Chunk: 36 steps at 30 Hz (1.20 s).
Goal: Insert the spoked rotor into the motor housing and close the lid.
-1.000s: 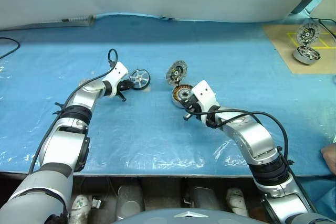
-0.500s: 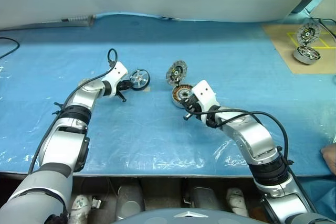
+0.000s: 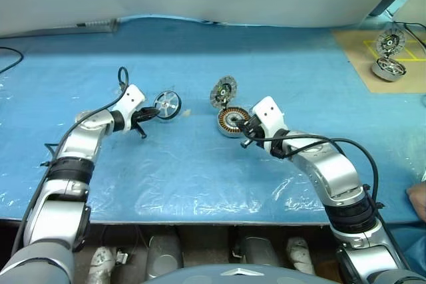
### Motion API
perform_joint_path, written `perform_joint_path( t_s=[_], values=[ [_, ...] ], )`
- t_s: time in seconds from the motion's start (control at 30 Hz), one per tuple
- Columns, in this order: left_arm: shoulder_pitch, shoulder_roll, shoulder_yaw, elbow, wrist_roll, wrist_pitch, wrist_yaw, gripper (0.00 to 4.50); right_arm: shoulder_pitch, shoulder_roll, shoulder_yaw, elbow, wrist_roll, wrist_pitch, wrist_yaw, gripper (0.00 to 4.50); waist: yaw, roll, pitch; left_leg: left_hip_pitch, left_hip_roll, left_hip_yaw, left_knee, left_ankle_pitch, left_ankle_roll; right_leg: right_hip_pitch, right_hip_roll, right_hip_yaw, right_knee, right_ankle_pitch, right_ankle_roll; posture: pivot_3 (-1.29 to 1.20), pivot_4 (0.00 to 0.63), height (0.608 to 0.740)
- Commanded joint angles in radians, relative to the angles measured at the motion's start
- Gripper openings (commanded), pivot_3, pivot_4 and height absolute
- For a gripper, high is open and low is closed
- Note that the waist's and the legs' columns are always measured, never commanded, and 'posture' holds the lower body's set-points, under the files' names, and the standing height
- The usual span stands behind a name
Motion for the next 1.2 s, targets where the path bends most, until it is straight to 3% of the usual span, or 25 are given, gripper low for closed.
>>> perform_joint_path(
  t_s=[0.03,0.33,0.63,0.9,1.2],
  values=[
    [0.068,0.018,0.037,-0.198,-0.068,0.054,-0.013,0.02,-0.036,-0.034,-0.014,0.008,-0.001,-0.041,0.036,0.0,-0.001,0.0,0.0,0.0,0.0,0.0,0.0,0.0,0.0,0.0,0.0,0.0,0.0,0.0,0.0,0.0,0.15,0.74],
    [0.284,-0.041,0.018,-0.518,-0.125,0.167,0.08,0.02,-0.121,-0.11,0.022,0.106,-0.022,-0.067,0.13,0.0,-0.003,0.0,0.0,0.0,0.001,0.001,0.0,0.0,0.0,-0.001,0.001,0.0,0.0,0.0,-0.001,0.0,0.15,0.74],
    [0.293,-0.088,-0.104,-0.755,-0.178,0.318,0.093,0.02,-0.051,-0.135,0.011,0.082,-0.019,-0.094,0.162,0.0,0.0,0.0,0.0,0.0,0.001,0.001,0.0,0.0,0.0,-0.001,0.0,0.0,0.0,0.0,-0.001,0.0,0.15,0.74],
    [0.139,-0.154,-0.213,-0.731,-0.123,0.442,0.18,0.02,0.192,-0.016,-0.137,-0.003,0.081,-0.263,0.127,0.0,-0.004,0.0,0.0,0.0,0.0,0.002,0.001,0.0,0.0,-0.001,0.0,0.001,0.0,0.0,-0.001,0.0,0.15,0.74],
    [-0.054,-0.295,-0.34,-0.569,0.006,0.454,0.297,0.02,0.357,0.071,-0.142,-0.022,0.064,-0.314,0.033,0.0,-0.004,0.0,0.0,-0.004,-0.001,0.002,0.001,0.0,0.001,-0.001,0.0,0.001,-0.001,0.0,0.0,0.0,0.15,0.74]
  ],
)
